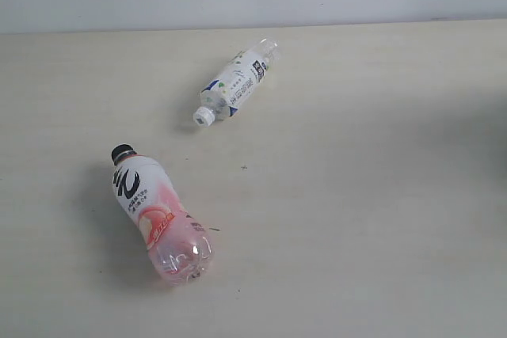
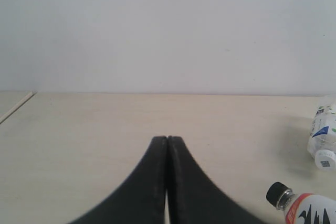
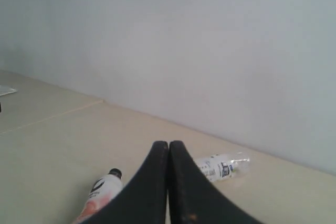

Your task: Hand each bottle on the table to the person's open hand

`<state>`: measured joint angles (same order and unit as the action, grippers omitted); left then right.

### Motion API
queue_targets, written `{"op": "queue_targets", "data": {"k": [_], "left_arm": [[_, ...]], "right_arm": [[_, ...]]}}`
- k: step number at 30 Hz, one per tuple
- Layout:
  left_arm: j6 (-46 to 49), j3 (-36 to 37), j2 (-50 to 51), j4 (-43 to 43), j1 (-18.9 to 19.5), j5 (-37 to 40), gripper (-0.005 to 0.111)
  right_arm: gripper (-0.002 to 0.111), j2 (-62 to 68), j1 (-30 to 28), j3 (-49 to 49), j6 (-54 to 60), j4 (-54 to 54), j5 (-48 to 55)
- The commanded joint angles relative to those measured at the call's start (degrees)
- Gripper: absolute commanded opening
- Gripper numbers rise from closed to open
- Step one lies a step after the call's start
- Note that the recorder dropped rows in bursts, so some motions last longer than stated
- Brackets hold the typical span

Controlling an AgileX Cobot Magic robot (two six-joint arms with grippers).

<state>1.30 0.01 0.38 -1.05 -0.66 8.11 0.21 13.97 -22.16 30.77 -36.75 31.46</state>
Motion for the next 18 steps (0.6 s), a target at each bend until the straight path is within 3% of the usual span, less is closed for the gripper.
{"op": "queue_targets", "data": {"k": [1,4,9,18], "left_arm": [[-0.1,0.0,-0.4,0.1,0.0,-0.1,0.000],[-0.1,0.0,-0.4,0.1,0.0,-0.1,0.000],[-0.1,0.0,-0.4,0.1,0.0,-0.1,0.000],[-0.1,0.0,-0.4,0.1,0.0,-0.1,0.000]], "right_arm": [[0.000,-0.2,0.1,8.7,-0.5,-0.1,-5.4],[0.000,-0.2,0.1,16.3,-0.5,4.1,-9.7],[0.000,-0.2,0.1,15.3,-0.9,-4.9,-10.7],[0.000,-0.2,0.1,15.3,-0.9,-5.0,-10.7]]}}
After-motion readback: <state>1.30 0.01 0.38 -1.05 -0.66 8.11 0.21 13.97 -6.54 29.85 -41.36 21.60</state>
